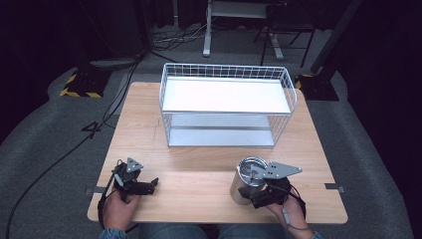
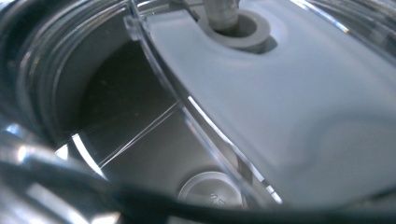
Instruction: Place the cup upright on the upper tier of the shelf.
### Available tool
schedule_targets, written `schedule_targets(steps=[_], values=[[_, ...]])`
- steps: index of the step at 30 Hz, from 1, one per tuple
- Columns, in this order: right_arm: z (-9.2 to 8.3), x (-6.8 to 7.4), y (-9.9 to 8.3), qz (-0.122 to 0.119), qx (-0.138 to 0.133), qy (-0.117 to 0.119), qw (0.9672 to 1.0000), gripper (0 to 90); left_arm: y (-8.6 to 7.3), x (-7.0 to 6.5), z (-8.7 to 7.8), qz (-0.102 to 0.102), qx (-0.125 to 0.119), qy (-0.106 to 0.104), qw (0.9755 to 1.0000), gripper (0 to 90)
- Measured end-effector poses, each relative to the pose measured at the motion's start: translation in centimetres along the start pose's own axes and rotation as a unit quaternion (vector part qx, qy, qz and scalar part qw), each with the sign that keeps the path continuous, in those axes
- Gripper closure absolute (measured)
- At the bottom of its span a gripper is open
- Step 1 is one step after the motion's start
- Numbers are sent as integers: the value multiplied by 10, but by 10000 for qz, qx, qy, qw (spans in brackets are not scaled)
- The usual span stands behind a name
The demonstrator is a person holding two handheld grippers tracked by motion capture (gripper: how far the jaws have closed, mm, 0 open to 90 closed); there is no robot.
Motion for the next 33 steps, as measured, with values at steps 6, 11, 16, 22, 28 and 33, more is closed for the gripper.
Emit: schedule_targets(steps=[6, 11, 16, 22, 28, 33], values=[[-1, 0, 1, -47, 69, -43, 10000, 34, 0, 0, 0, -17, 4, 7, 10000, 6], [-4, -1, 1, -66, 195, -98, 9997, 35, 0, 0, 0, -16, 5, 5, 10000, 5], [-10, 0, 8, -143, 136, -112, 9997, 36, 0, 0, 0, -17, 4, 5, 10000, 5], [-20, 1, 22, -238, 134, -101, 9996, 35, 0, 0, 0, -15, 5, 5, 10000, 5], [-29, 3, 37, -225, 201, -12, 9995, 36, 0, 0, 0, -11, 3, 6, 10000, 5], [-35, 3, 50, -167, 201, 79, 9996, 36, 0, 0, 0, -11, 3, 5, 10000, 5]])
Point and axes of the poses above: each handheld gripper's, and its own axes: z roughly forward along the jaws, y roughly out of its top, x roughly to its left, the point moved 8 cm from there along z, roughly forward along the jaws, and after that the axes turned 9 degrees about -z, right-handed, at the moved point
